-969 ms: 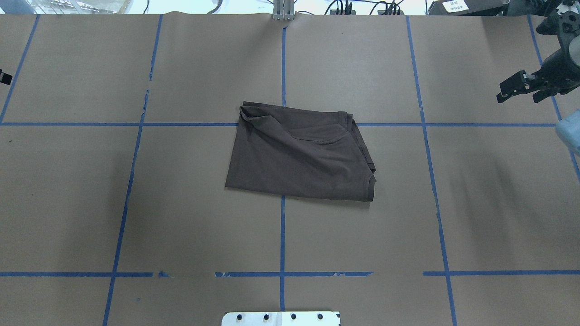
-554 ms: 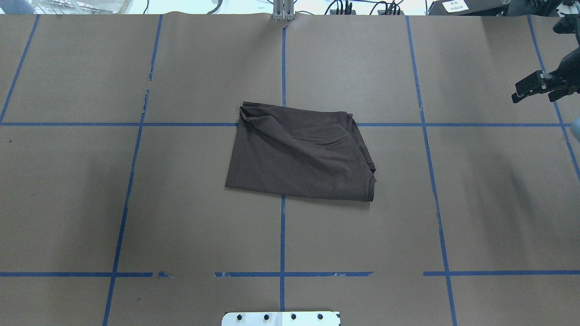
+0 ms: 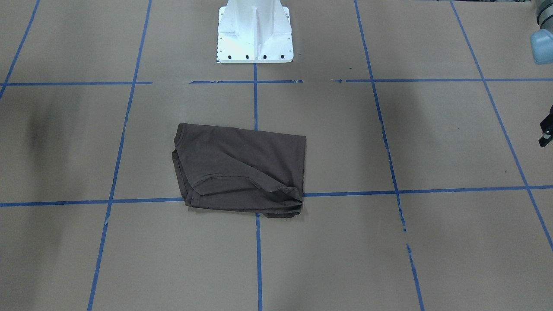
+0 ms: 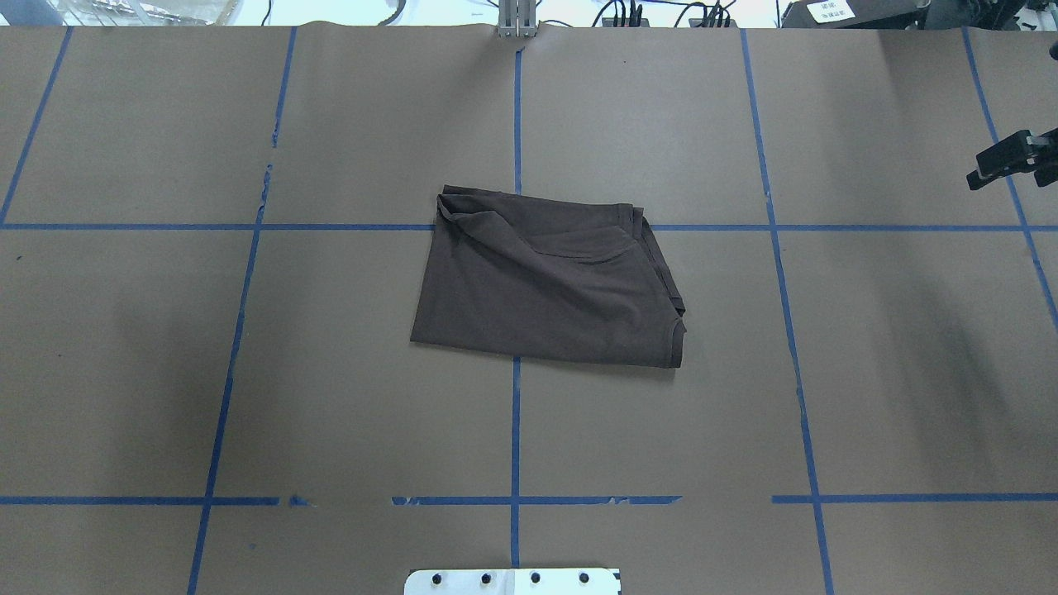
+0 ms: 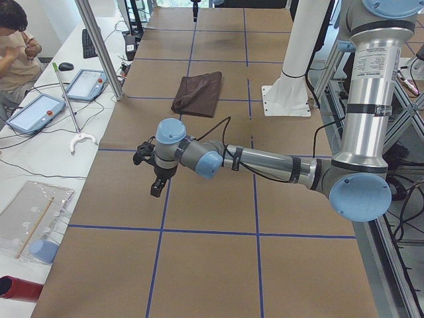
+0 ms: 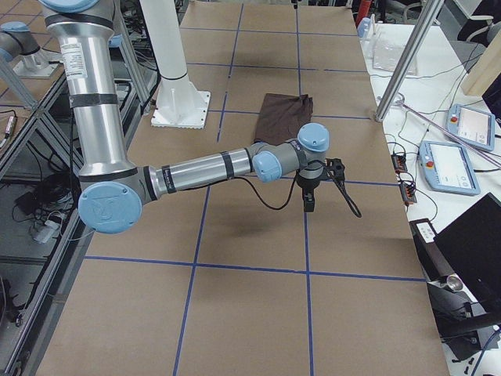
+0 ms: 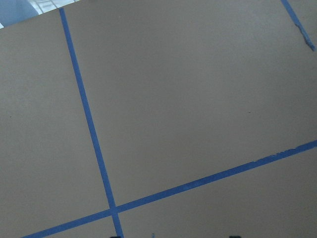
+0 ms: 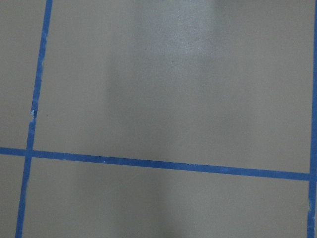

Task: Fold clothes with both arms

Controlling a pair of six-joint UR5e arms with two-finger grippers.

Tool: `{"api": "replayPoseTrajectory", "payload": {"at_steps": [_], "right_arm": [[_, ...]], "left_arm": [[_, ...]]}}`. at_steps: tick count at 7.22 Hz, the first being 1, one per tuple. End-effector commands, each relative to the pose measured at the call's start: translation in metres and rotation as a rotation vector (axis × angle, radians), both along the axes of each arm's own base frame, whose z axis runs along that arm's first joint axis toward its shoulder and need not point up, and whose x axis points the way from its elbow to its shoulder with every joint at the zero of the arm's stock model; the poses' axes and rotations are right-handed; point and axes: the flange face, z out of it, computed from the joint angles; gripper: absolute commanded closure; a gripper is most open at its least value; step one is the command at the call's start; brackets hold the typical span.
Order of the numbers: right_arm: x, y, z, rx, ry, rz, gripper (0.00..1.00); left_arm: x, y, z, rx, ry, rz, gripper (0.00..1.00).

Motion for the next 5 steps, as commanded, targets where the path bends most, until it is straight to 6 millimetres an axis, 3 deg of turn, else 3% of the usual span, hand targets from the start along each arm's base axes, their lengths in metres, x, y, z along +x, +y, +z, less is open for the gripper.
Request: {"api": "replayPoseTrajectory", "payload": {"at_steps": [1, 2, 5], "right_arm": [[0.008, 0.001, 0.006, -0.014, 0.022, -0.031, 0.00], [0.009, 0.000, 0.005, -0.018, 0.030, -0.048, 0.00], [0.009, -0.001, 0.007, -0.019, 0.037, -0.045, 0.00]], "left_arm": [[-0.001, 0.013, 0.020, -0.039, 0.005, 0.009, 0.00], [0.001, 0.024, 0.030, -0.060, 0.042, 0.030, 0.00], [0.002, 0.031, 0.032, -0.076, 0.073, 0.044, 0.00]]}}
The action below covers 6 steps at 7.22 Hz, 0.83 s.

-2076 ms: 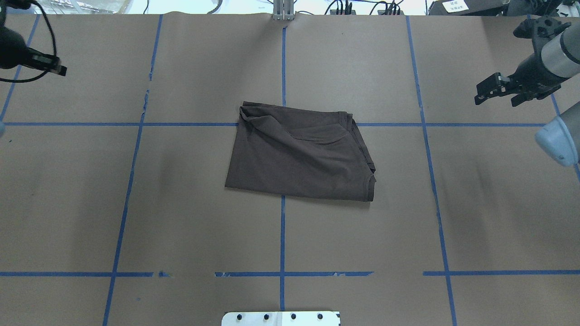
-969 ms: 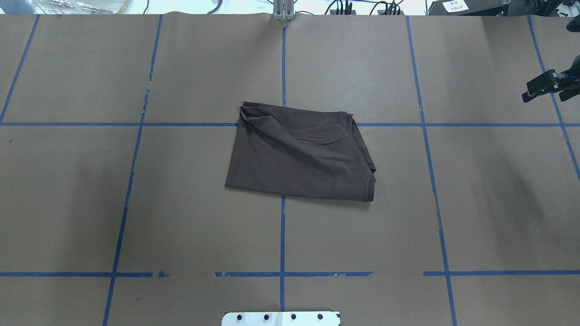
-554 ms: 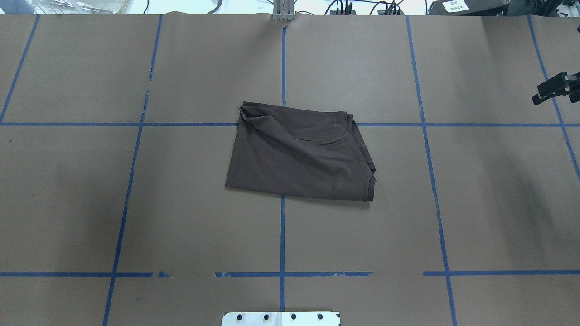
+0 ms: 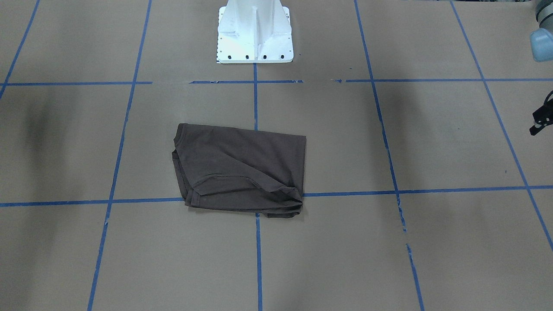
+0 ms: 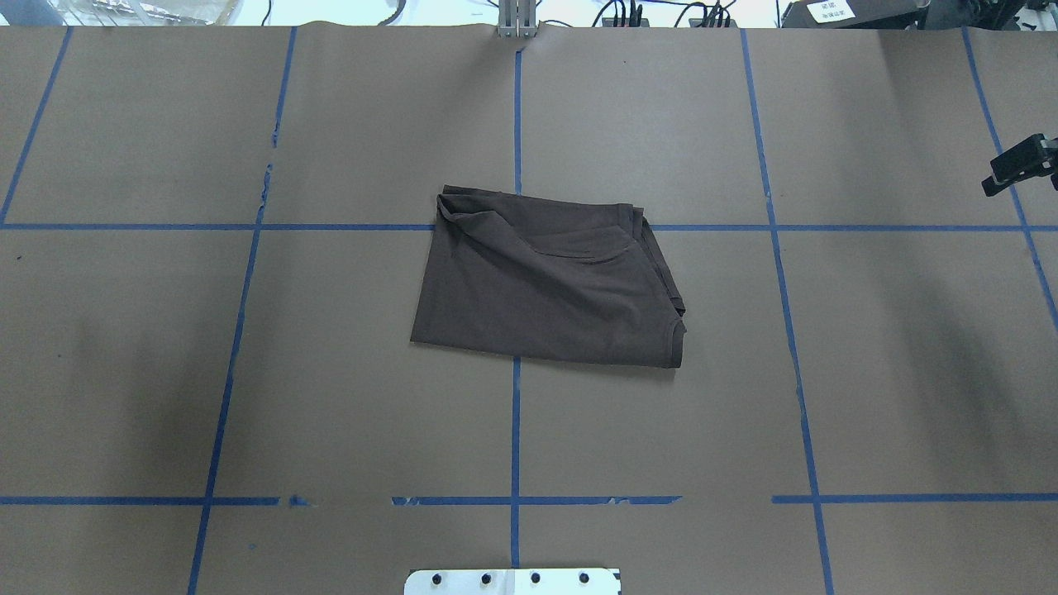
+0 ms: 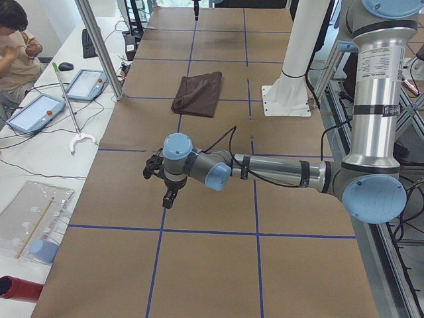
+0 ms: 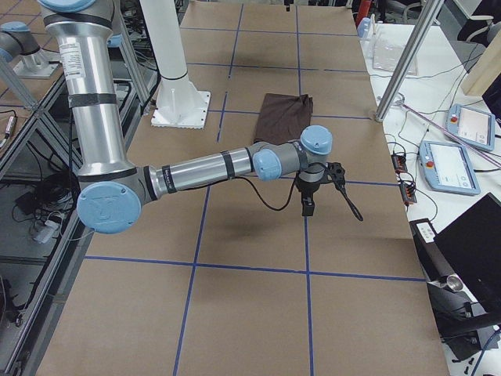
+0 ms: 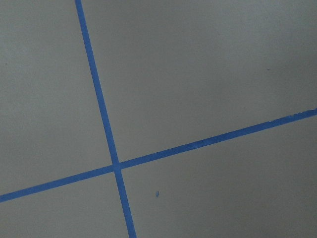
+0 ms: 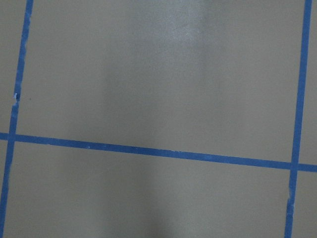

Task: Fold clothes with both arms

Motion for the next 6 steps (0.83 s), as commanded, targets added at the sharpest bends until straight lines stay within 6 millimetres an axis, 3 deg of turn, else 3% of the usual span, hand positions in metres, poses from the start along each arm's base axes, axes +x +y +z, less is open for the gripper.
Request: {"api": "replayPoseTrajectory", "payload": {"at_steps": [1, 6], "right_arm": [[0.0007, 0.0006, 0.0001, 0.001, 0.005, 0.000, 0.00], [0.0012, 0.0015, 0.0010, 0.002, 0.008, 0.001, 0.00]], "left_arm": [[-0.0005, 0.0024, 0.0000, -0.003, 0.009, 0.003, 0.00], [-0.0013, 0.0115, 0.0043, -0.013, 0.009, 0.005, 0.00]]}}
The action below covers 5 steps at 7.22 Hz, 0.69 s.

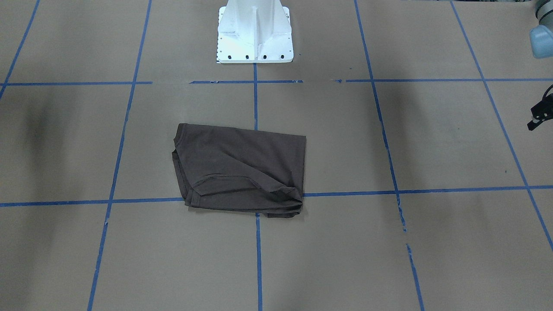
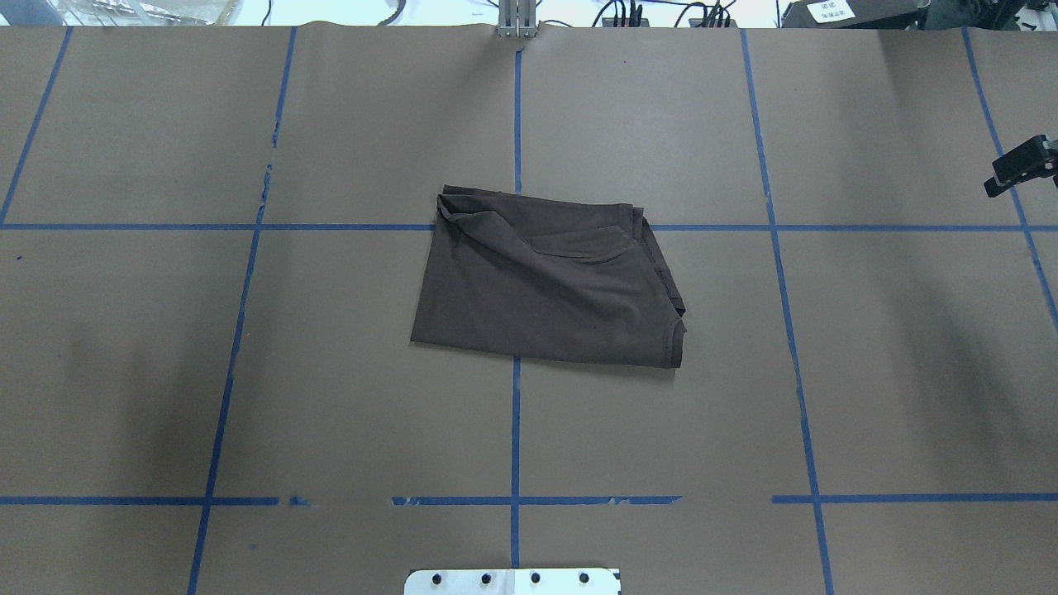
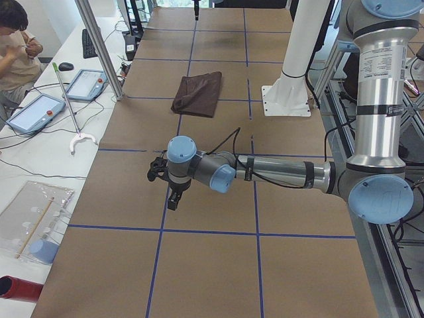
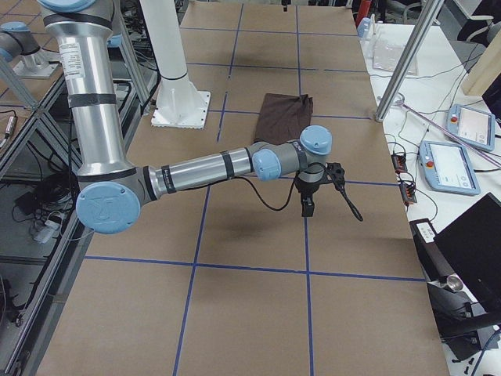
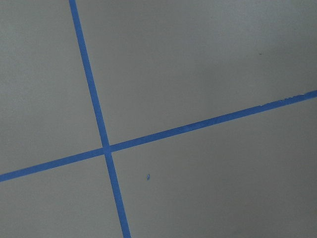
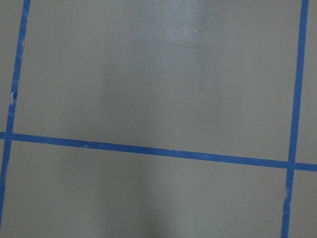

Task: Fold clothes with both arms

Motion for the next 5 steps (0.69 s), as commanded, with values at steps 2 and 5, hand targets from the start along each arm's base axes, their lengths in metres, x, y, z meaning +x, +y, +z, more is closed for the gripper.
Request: {"api": "replayPoseTrajectory", "payload": {"at_steps": [2, 5], "right_arm": [[0.000, 0.000, 0.000, 0.002, 0.002, 0.001, 0.00], [0.000, 0.002, 0.005, -0.008, 0.006, 0.000, 0.00]], "left_arm": [[0.000, 0.000, 0.000, 0.001, 0.001, 0.001, 0.00], [0.000, 0.001, 0.011, -0.020, -0.004, 0.000, 0.00]]}}
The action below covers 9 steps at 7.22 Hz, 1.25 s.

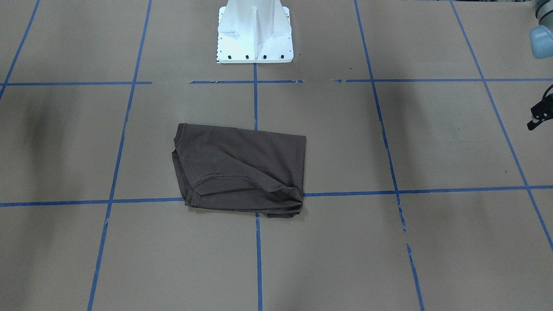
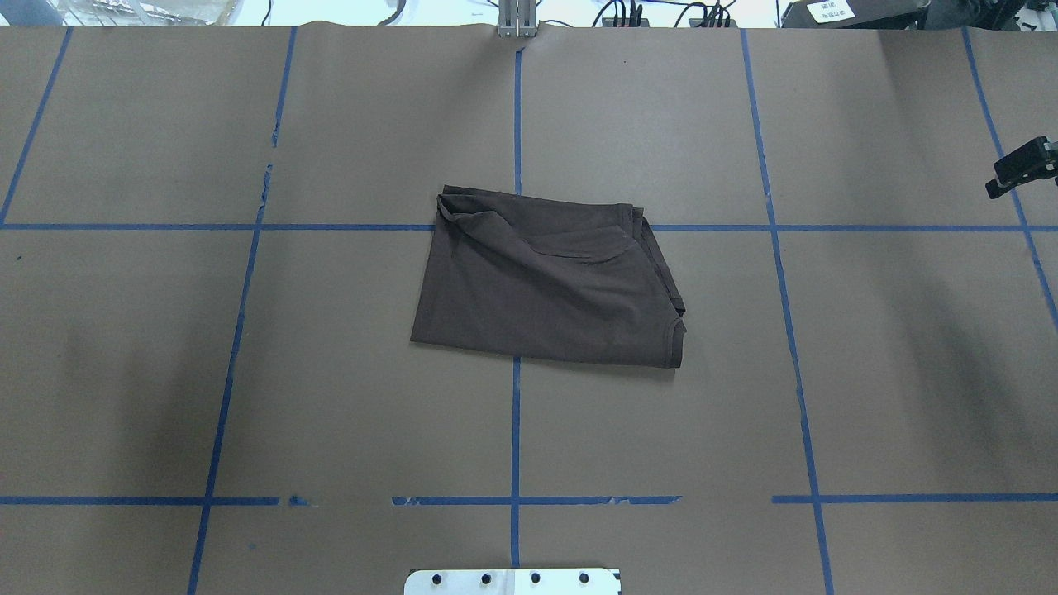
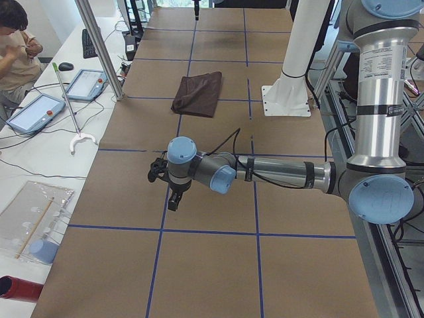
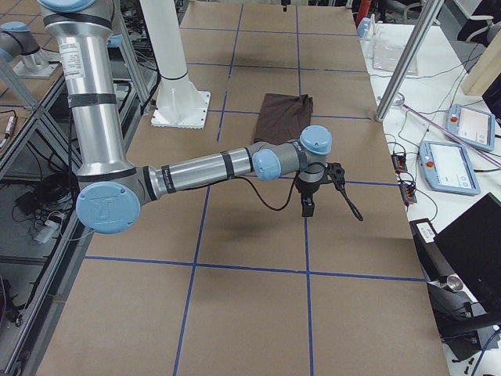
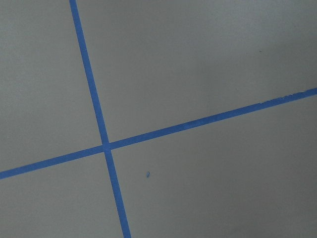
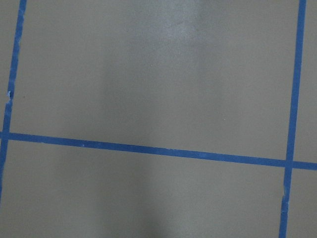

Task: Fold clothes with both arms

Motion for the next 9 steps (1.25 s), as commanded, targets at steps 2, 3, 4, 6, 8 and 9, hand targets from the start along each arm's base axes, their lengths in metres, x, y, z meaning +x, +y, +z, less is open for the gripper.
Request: {"api": "replayPoseTrajectory", "payload": {"at_steps": [2, 3, 4, 6, 8, 9], "right_arm": [[-0.001, 0.000, 0.003, -0.006, 0.003, -0.001, 0.00], [0.000, 0.003, 0.004, -0.006, 0.003, -0.001, 0.00], [0.000, 0.005, 0.011, -0.020, -0.002, -0.006, 0.00], [0.001, 0.011, 0.012, -0.024, -0.005, -0.007, 0.00], [0.001, 0.012, 0.014, -0.027, -0.005, -0.007, 0.00], [0.003, 0.012, 0.014, -0.028, -0.004, -0.006, 0.00]], "left_arm": [[-0.001, 0.006, 0.017, -0.040, -0.010, -0.007, 0.00], [0.000, 0.006, 0.026, -0.052, -0.009, 0.001, 0.00], [-0.001, 0.011, 0.023, -0.051, 0.008, 0.006, 0.00], [-0.001, 0.018, 0.028, -0.088, 0.075, 0.024, 0.00], [-0.050, 0.009, 0.020, -0.172, 0.074, -0.086, 0.00], [-0.053, -0.002, 0.007, -0.215, 0.059, -0.094, 0.00]]}}
